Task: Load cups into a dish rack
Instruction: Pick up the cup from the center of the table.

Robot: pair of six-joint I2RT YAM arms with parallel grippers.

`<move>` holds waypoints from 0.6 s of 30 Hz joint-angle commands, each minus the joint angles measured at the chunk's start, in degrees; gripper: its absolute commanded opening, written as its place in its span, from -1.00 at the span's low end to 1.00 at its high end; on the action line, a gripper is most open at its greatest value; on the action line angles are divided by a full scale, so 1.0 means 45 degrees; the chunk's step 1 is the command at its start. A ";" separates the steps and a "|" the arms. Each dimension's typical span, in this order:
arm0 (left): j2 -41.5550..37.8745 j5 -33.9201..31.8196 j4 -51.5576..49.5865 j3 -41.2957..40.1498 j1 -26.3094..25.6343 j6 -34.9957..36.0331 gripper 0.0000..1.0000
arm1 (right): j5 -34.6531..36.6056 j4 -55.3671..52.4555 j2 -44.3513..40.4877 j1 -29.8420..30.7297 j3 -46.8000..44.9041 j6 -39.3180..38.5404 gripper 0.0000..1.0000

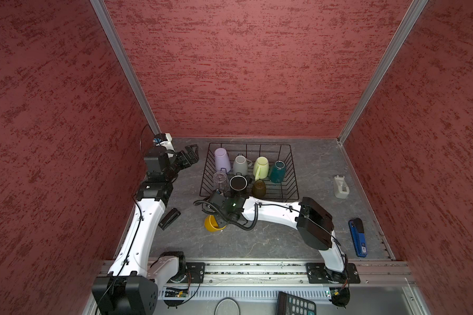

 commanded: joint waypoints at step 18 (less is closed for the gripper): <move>-0.0844 0.1990 0.2916 -0.0990 0.0137 -0.0633 1.00 | -0.2070 0.2670 -0.7519 -0.0883 -0.3647 -0.1605 -1.00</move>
